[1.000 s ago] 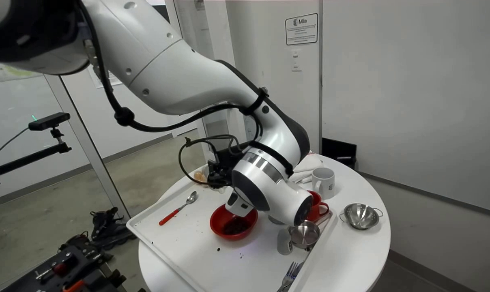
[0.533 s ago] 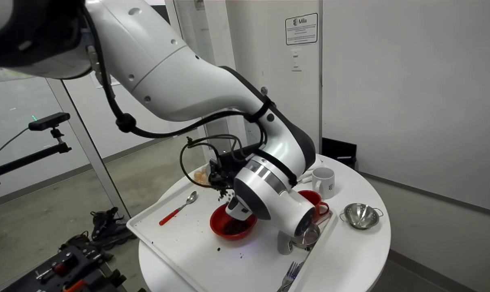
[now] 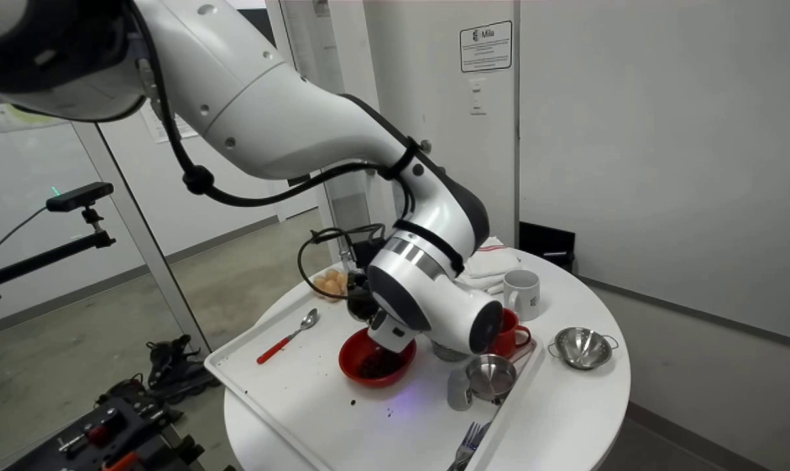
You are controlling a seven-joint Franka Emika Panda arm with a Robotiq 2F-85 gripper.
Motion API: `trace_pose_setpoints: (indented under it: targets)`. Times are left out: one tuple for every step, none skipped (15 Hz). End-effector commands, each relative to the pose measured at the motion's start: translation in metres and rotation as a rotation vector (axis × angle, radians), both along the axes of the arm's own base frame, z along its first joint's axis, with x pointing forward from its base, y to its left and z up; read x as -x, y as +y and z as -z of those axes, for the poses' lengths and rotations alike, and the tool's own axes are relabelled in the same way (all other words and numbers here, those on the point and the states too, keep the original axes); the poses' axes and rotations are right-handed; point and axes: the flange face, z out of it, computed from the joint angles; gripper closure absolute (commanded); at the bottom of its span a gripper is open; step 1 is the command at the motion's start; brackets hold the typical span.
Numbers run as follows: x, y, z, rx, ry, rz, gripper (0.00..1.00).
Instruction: Pick the jar and pour some beans into the red bowl
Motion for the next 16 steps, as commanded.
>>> trace_pose_setpoints:
  targets:
    - [-0.013,0.034,-0.026,0.172,0.084,-0.03,0.9]
    - [-0.017,0.045,-0.032,0.219,0.106,-0.051,0.9]
    - [-0.019,0.058,-0.041,0.267,0.129,-0.074,0.9]
    - [-0.021,0.07,-0.049,0.316,0.154,-0.093,0.9]
    - [-0.023,0.082,-0.058,0.366,0.175,-0.122,0.9]
    - [-0.023,0.095,-0.068,0.418,0.191,-0.144,0.9]
    - [-0.025,0.107,-0.077,0.471,0.206,-0.167,0.9]
    - [-0.026,0.123,-0.087,0.527,0.217,-0.19,0.9]
    - [-0.028,0.139,-0.094,0.582,0.228,-0.209,0.9]
    - [-0.03,0.158,-0.099,0.638,0.237,-0.22,0.9]
    - [-0.033,0.177,-0.101,0.693,0.246,-0.225,0.9]
    - [-0.037,0.198,-0.1,0.748,0.255,-0.225,0.9]
    - [-0.039,0.216,-0.098,0.801,0.263,-0.224,0.9]
    - [-0.043,0.236,-0.092,0.853,0.272,-0.216,0.9]
    - [-0.045,0.253,-0.085,0.905,0.282,-0.208,0.9]
    - [-0.047,0.269,-0.078,0.956,0.284,-0.192,0.9]
